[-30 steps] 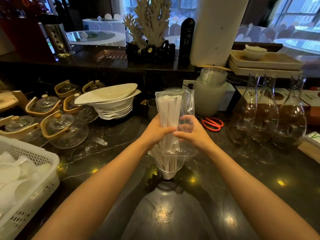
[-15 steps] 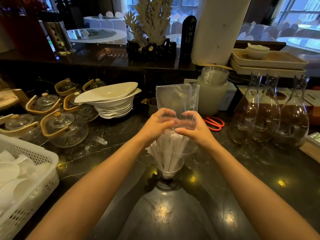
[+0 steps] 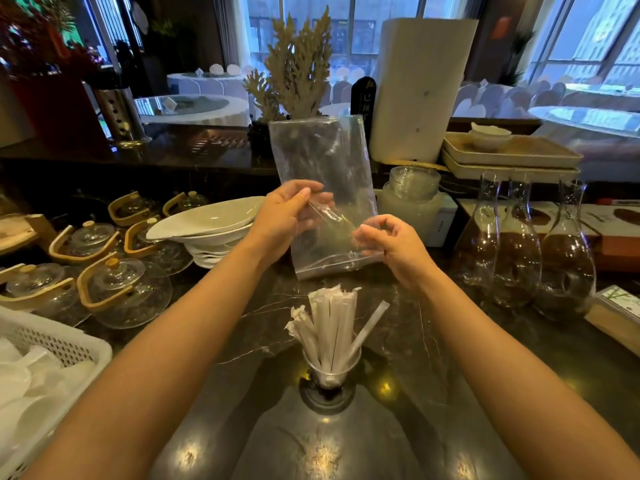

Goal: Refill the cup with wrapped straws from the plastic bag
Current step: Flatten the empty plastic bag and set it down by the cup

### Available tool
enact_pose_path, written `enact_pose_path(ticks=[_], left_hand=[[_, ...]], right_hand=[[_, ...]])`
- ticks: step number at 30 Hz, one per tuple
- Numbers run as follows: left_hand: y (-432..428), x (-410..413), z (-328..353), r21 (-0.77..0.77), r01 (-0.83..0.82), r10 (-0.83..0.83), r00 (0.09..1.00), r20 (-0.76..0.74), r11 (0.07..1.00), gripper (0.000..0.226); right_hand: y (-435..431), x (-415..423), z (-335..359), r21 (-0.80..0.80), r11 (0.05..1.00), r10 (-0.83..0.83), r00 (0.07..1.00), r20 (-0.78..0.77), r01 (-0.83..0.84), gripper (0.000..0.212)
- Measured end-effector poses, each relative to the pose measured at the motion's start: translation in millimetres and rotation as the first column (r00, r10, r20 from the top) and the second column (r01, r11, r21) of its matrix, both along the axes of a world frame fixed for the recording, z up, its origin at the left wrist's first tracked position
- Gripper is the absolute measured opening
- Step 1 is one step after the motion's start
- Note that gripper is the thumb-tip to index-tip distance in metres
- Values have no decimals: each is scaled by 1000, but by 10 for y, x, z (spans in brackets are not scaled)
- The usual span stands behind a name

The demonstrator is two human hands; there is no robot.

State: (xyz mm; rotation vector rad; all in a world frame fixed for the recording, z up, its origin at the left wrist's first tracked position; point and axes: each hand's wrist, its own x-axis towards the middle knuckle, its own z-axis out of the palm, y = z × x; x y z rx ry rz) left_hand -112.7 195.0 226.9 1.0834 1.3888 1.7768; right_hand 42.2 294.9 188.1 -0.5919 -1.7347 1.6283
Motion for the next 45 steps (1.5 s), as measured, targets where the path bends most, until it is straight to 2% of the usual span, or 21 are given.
enact_pose_path(ticks=[7, 12, 17, 20, 23, 26, 28, 30, 32, 36, 39, 43, 45], left_hand=[[0, -94, 189, 82, 18, -29, 990, 135, 996, 28], [-20, -154, 154, 38, 19, -27, 976, 216, 999, 31], [-62, -349, 86, -2, -47, 47, 978, 204, 999, 13], [-68, -566, 73, -15, -151, 151, 969, 197, 988, 37], [-58, -738, 95, -60, -123, 129, 987, 100, 991, 53], [-38, -815, 135, -111, 22, -31, 996, -80, 994, 49], [-14, -824, 167, -183, 109, -142, 975, -173, 977, 44], [19, -819, 169, -268, 157, -221, 948, -230, 951, 37], [55, -810, 144, -296, 144, -216, 949, -228, 944, 38], [133, -812, 55, -231, 47, -88, 981, -171, 972, 46], [189, -834, -11, -224, 0, -36, 987, -160, 975, 53], [237, -849, -113, -211, 10, -27, 997, -79, 977, 54], [265, -860, -184, -202, 32, -40, 999, -34, 979, 51]], right_hand=[[96, -66, 222, -8, 999, -53, 999, -12, 53, 18], [203, -121, 399, -8, 990, -141, 988, -65, 141, 18], [352, -105, 495, 71, 977, -198, 978, -63, 203, 19], [425, -60, 526, 209, 956, -209, 978, 5, 203, 17], [481, -41, 574, 259, 953, -176, 983, 47, 158, 18], [538, -58, 614, 266, 959, -131, 985, 112, 97, 18], [571, -73, 623, 290, 953, -134, 977, 167, 81, 28], [599, -93, 624, 271, 957, -144, 980, 139, 102, 36], [630, -114, 622, 230, 963, -161, 984, 73, 140, 36], [685, -142, 533, -46, 998, -47, 998, -45, 45, 30], [712, -166, 403, -64, 998, 31, 999, 17, -29, 25], [713, -193, 216, -102, 988, 130, 983, 131, -117, 15], [705, -224, 97, -65, 991, 131, 972, 196, -120, 13]])
